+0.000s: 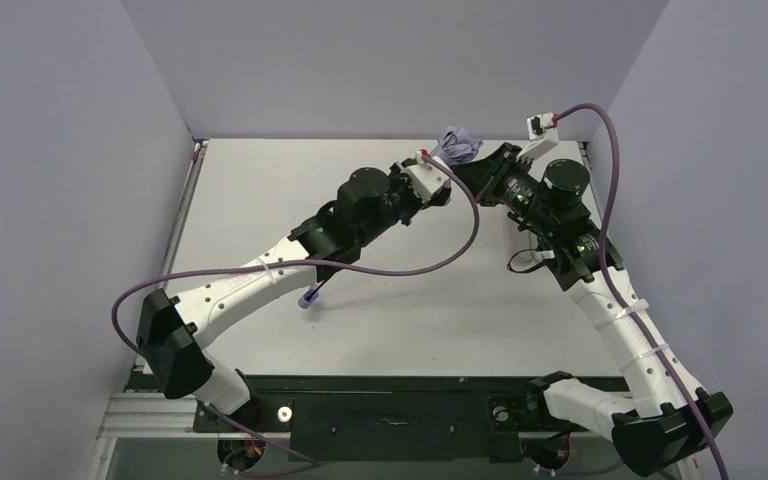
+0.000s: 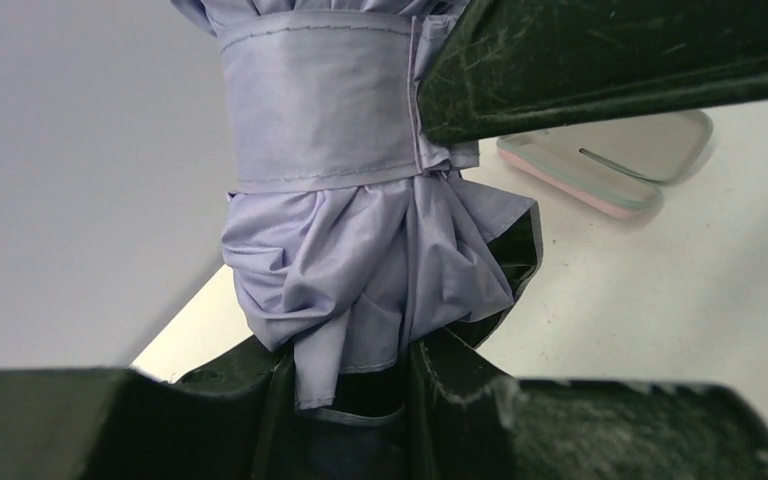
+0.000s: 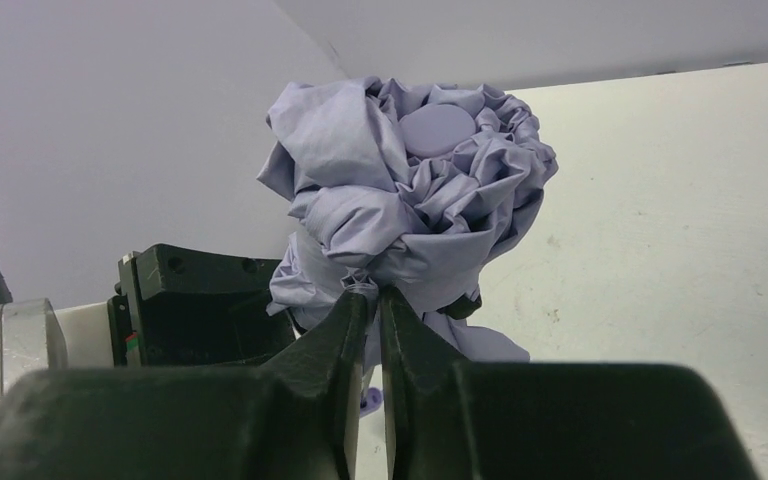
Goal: Open the umbrella
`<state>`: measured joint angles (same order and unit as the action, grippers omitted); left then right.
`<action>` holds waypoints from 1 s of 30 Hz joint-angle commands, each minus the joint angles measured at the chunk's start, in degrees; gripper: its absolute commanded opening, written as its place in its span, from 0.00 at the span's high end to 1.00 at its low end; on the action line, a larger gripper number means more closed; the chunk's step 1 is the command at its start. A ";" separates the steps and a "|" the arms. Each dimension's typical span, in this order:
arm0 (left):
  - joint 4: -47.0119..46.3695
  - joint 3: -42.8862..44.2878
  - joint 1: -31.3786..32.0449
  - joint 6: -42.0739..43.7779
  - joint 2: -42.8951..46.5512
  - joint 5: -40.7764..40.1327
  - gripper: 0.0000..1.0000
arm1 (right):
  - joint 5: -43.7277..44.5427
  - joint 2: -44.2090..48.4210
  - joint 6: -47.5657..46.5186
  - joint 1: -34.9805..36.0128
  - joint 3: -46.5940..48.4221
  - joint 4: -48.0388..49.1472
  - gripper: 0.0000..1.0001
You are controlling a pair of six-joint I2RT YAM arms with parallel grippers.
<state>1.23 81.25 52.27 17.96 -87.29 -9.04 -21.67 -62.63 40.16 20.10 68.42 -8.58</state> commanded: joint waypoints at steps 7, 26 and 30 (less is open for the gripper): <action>-7.65 -0.23 2.88 4.86 3.48 -0.95 1.00 | 3.70 -1.65 1.58 0.25 -0.45 4.80 0.80; -6.18 0.84 4.21 3.08 3.85 1.67 1.00 | 11.04 -0.91 -4.07 -0.42 -3.23 1.35 1.00; -5.62 0.61 3.31 1.15 4.68 3.39 1.00 | 13.83 -0.01 -8.12 -0.86 -4.36 -0.04 1.00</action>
<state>1.78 79.96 54.17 21.52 -87.26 -14.00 -17.98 -62.52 38.24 21.08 65.73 -7.84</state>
